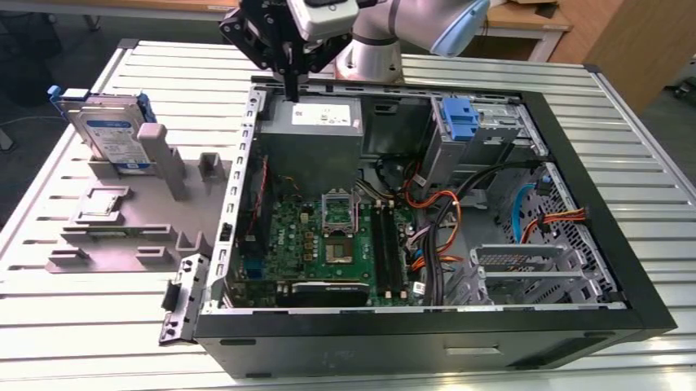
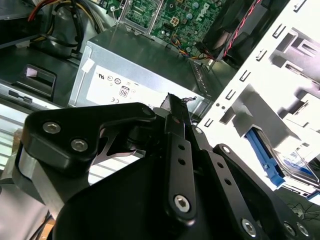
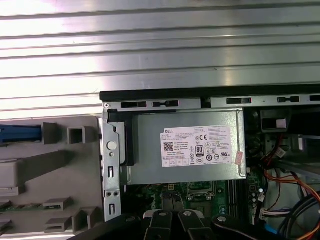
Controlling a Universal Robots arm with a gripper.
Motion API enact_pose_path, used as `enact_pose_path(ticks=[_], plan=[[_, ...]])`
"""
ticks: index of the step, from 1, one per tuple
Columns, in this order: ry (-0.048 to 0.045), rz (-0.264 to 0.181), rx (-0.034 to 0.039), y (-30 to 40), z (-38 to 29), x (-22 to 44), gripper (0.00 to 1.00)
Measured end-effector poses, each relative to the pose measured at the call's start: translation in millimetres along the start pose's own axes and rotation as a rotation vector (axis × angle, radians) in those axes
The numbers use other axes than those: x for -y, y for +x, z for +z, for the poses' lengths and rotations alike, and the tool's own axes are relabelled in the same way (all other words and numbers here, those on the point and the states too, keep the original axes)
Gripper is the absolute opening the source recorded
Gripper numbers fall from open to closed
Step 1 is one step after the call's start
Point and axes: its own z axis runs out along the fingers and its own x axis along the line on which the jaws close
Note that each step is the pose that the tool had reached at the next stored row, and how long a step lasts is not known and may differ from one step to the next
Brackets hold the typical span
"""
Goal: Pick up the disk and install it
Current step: 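Reach for the disk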
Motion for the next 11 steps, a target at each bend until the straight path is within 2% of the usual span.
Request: enact_pose_path(ticks=[2,4,11], plan=[[0.0,0.0,-0.0003,0.1,0.4,0.0,0.1],[0.0005,0.0,-0.009,4.2,3.5,0.5,0.1],[0.0006,0.0,-0.01,5.5,3.8,0.6,0.1]])
